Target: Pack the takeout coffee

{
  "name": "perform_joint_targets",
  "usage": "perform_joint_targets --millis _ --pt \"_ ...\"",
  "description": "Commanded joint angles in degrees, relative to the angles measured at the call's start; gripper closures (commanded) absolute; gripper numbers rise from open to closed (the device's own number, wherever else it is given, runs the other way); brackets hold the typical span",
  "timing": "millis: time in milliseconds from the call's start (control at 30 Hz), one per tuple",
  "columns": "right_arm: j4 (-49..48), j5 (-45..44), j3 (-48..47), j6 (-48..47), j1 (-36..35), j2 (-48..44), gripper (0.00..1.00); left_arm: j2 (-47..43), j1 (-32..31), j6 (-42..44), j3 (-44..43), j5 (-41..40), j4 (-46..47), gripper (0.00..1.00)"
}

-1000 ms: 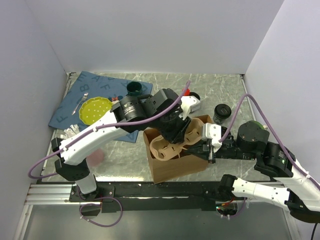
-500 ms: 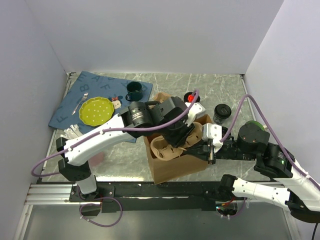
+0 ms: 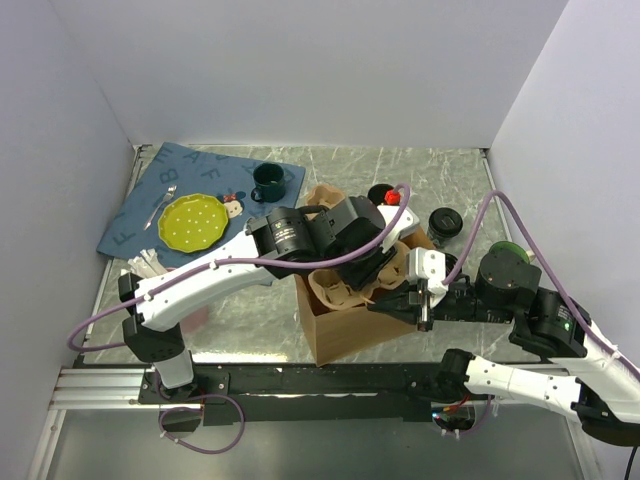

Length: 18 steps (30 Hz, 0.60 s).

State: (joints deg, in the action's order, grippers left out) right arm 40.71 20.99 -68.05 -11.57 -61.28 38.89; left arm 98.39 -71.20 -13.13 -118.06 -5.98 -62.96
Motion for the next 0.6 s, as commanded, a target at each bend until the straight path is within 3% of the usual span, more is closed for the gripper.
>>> perform_joint_targets --millis 0,233,567 --pt "-2.6 1.2 1.1 0.8 -0.9 -0.9 1.00 0.8 -0.3 2.7 -4.4 -3.2 -0.1 0.78" --pt "-2.0 1.5 2.3 0.6 -0.9 -2.3 1.00 1.4 -0.3 3.6 -6.8 -4.6 -0.8 0.77" --pt "-1.8 1.7 2.9 0.7 -0.9 -3.4 1.00 1.1 -0.3 3.9 -3.5 -4.9 -0.2 0.77"
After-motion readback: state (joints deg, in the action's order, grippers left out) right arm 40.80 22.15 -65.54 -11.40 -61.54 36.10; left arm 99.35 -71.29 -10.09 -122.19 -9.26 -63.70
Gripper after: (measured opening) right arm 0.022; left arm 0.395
